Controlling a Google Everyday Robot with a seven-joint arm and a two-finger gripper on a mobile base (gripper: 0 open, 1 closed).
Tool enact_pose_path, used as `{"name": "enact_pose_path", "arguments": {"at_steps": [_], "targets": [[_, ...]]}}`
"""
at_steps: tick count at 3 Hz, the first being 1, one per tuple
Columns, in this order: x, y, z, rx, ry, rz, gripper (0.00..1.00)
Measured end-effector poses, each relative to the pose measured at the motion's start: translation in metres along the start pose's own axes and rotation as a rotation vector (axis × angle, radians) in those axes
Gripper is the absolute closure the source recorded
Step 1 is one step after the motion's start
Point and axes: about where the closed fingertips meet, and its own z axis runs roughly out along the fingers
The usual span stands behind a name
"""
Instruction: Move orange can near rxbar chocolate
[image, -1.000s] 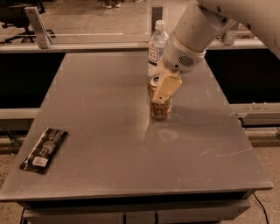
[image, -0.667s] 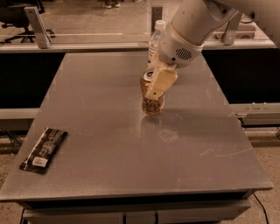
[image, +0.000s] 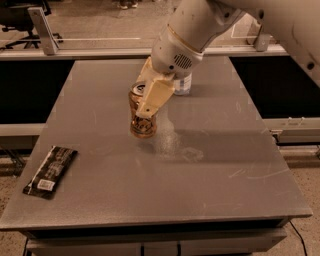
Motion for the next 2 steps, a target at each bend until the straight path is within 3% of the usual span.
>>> {"name": "enact_pose_path", "arguments": {"at_steps": [2], "targets": [[-0.056,-0.001,0.035,-0.091,-0.038,-0.172,1.0]]}}
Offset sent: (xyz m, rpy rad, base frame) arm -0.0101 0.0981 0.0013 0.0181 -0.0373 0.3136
